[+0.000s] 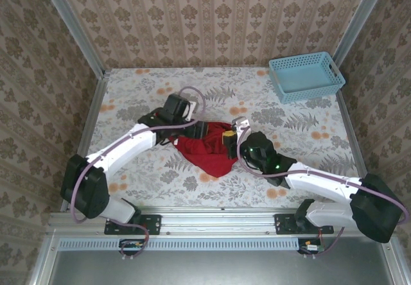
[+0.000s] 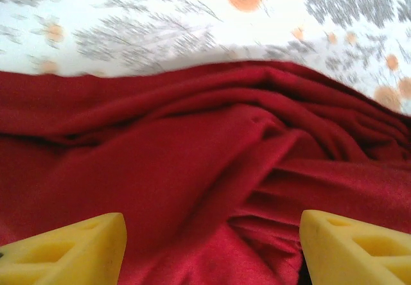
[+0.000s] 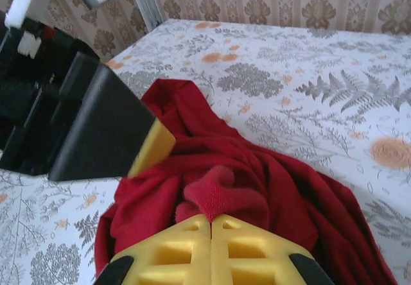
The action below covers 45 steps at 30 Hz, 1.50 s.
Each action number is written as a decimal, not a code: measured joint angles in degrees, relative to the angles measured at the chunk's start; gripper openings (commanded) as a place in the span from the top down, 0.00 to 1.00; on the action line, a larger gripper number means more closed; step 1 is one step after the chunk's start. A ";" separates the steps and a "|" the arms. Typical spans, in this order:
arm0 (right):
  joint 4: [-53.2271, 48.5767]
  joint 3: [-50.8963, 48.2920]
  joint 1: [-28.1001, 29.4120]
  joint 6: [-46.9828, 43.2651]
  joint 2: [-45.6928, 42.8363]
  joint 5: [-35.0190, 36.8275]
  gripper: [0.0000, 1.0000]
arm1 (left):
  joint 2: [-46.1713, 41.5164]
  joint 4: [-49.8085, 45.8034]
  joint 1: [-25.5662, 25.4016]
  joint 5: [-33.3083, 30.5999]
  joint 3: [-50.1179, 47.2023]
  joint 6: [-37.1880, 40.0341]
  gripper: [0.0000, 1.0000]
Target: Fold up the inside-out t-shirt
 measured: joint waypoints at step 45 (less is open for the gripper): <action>-27.74 8.66 -8.26 0.31 -1.62 -2.58 0.26 | 1.40 11.47 18.40 18.58 -9.86 -9.92 0.55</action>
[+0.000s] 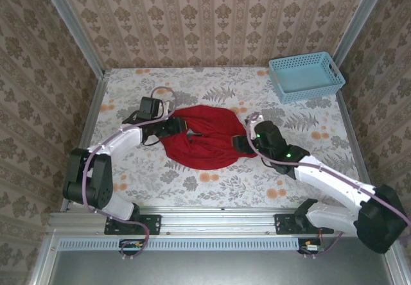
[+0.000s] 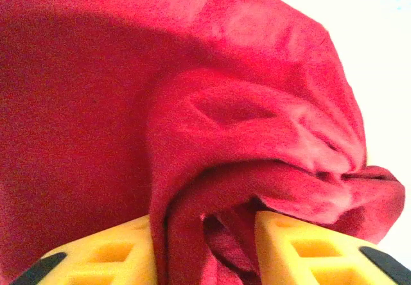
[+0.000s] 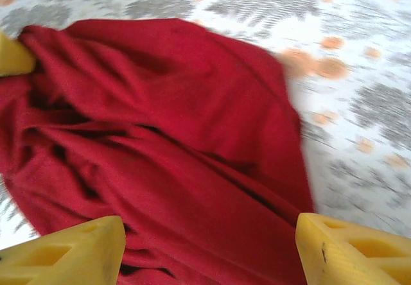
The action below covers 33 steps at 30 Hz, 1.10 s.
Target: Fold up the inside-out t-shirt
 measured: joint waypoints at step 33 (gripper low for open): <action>-2.03 10.05 -1.75 -0.59 0.72 3.17 1.00 | -18.62 -0.28 0.02 -4.09 -0.02 0.92 1.00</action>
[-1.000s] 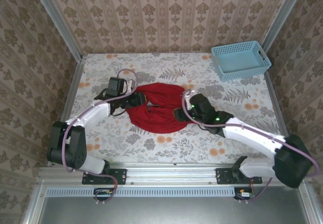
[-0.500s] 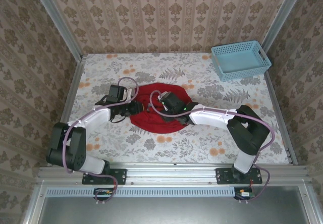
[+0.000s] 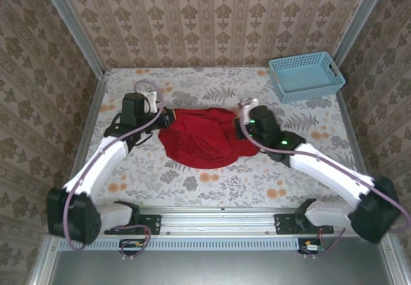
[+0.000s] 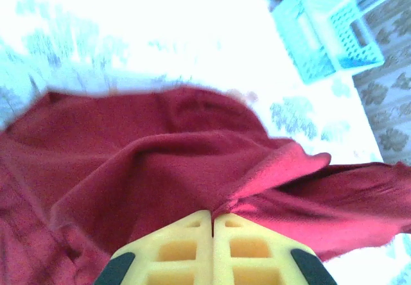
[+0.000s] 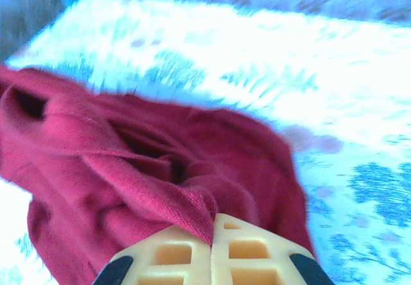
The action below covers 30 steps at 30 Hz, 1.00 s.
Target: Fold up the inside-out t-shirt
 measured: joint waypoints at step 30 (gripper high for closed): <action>0.96 -10.93 -8.09 11.63 3.26 -12.96 1.00 | 3.19 -4.68 -32.72 -23.65 -2.47 3.04 0.23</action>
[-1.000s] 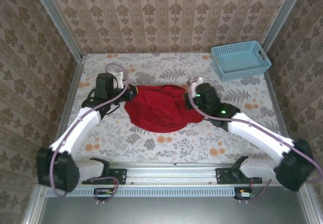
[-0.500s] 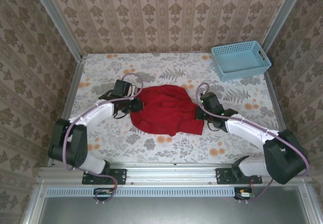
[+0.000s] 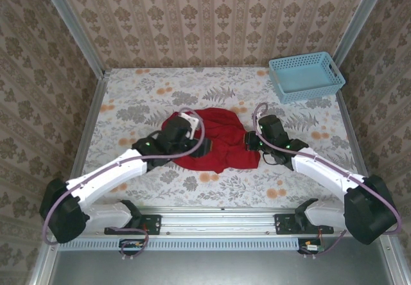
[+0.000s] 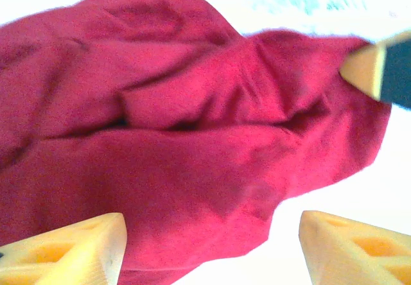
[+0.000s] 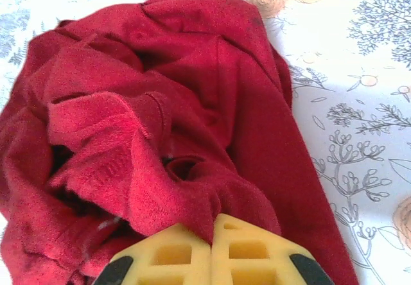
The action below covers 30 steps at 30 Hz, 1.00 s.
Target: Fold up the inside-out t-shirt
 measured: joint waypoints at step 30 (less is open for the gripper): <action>-11.02 16.74 2.60 -6.12 -24.11 8.35 1.00 | -9.27 2.27 11.69 -3.08 14.36 5.22 1.00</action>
